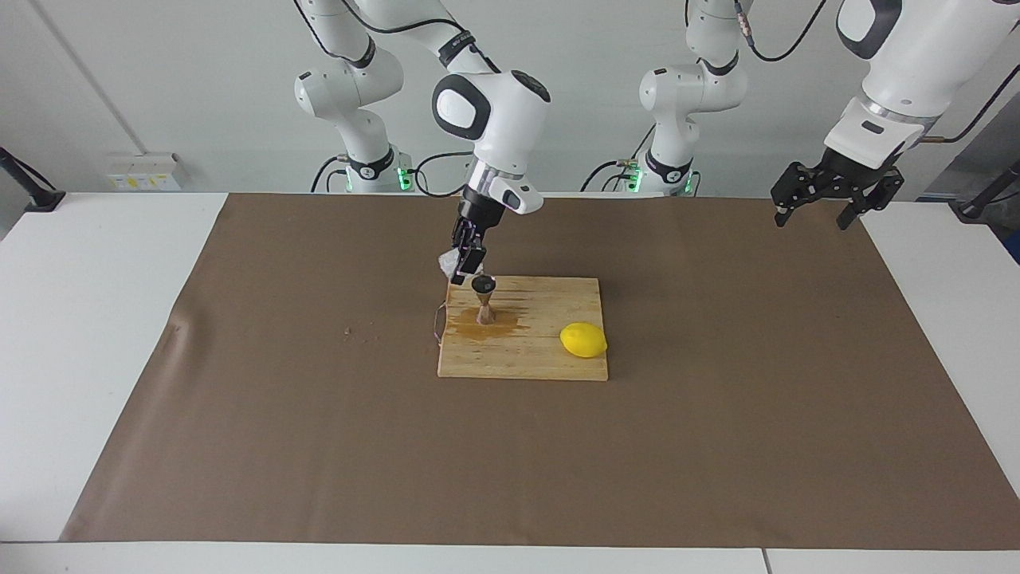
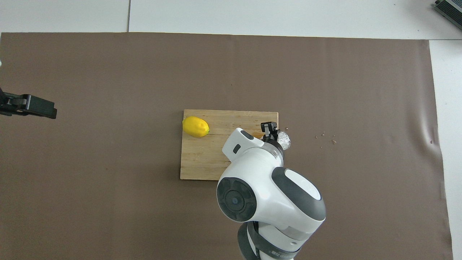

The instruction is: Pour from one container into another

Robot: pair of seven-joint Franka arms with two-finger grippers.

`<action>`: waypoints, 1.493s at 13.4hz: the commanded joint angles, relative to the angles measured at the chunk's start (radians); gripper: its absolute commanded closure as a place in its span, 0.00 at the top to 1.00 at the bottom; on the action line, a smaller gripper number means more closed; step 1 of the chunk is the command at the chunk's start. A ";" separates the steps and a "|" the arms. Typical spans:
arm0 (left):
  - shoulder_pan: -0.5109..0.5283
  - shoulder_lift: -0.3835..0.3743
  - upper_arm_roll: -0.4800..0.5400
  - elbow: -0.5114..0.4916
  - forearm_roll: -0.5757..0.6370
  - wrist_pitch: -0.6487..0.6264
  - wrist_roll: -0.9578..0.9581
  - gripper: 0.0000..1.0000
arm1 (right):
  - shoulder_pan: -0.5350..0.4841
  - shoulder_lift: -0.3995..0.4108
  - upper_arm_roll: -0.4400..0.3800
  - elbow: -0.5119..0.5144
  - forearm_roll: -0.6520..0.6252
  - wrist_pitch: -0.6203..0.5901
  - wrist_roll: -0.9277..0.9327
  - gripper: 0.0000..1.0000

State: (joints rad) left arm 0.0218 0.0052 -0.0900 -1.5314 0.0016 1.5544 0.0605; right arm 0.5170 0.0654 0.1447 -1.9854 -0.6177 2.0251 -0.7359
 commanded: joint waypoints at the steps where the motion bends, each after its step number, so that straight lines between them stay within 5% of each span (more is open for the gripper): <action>1: 0.017 -0.027 -0.005 -0.026 -0.017 -0.008 0.010 1.00 | -0.028 0.008 0.009 0.016 0.045 0.014 0.000 0.18; 11: 0.017 -0.027 -0.005 -0.026 -0.017 -0.008 0.010 1.00 | -0.086 0.001 0.009 0.016 0.170 0.053 -0.076 0.18; 20: 0.017 -0.027 -0.005 -0.026 -0.017 -0.008 0.010 1.00 | -0.224 -0.022 0.009 0.013 0.412 0.083 -0.313 0.18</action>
State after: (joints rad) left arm 0.0218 0.0052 -0.0900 -1.5314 0.0016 1.5543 0.0605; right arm 0.3383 0.0583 0.1439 -1.9693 -0.2574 2.0981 -0.9835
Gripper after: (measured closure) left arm 0.000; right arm 0.489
